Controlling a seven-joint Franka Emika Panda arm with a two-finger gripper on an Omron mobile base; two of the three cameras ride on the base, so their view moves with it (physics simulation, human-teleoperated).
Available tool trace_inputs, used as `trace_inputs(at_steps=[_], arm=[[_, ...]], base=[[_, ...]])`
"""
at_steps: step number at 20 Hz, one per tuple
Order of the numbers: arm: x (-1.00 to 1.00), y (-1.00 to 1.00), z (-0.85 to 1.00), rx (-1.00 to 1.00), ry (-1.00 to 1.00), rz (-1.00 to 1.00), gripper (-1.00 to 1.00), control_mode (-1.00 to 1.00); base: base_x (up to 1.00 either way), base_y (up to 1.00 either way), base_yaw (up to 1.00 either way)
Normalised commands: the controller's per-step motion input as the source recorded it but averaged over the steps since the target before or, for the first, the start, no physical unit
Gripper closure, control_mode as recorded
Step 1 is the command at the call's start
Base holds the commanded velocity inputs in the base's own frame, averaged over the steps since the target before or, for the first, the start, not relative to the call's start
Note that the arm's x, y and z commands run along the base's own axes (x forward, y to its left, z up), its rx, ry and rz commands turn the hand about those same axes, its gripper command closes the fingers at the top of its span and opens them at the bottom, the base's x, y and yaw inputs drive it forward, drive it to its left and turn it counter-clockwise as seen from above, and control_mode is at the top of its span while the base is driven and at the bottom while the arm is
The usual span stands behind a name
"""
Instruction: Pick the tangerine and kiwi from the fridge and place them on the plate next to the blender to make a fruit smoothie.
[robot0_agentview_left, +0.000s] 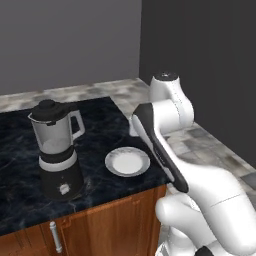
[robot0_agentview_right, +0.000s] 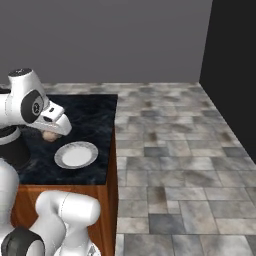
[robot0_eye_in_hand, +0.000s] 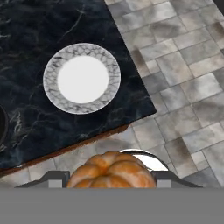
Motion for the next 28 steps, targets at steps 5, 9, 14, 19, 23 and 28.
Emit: trace_inputs(at_steps=[5, 9, 14, 19, 23, 28], arm=[[0.42, -0.02, -0.72, 0.00, 0.04, 0.06, 1.00, -1.00], [0.43, 0.00, -0.76, 0.00, -0.02, 0.06, 1.00, -1.00], [0.46, 0.00, -0.52, 0.00, -0.02, 0.06, 1.00, -1.00], [0.55, 0.00, -0.30, 0.00, 0.02, 0.03, 1.00, -1.00], [0.52, 0.00, -0.11, 0.00, 0.13, 0.03, 1.00, -1.00], [0.10, 0.08, -0.10, 0.00, 0.12, 0.02, 1.00, -1.00]], base=[[0.00, 0.00, 0.00], [0.00, 0.00, 0.00], [0.00, 0.00, 0.00], [0.00, 0.00, 0.00], [0.00, 0.00, 0.00], [0.00, 0.00, 0.00]])
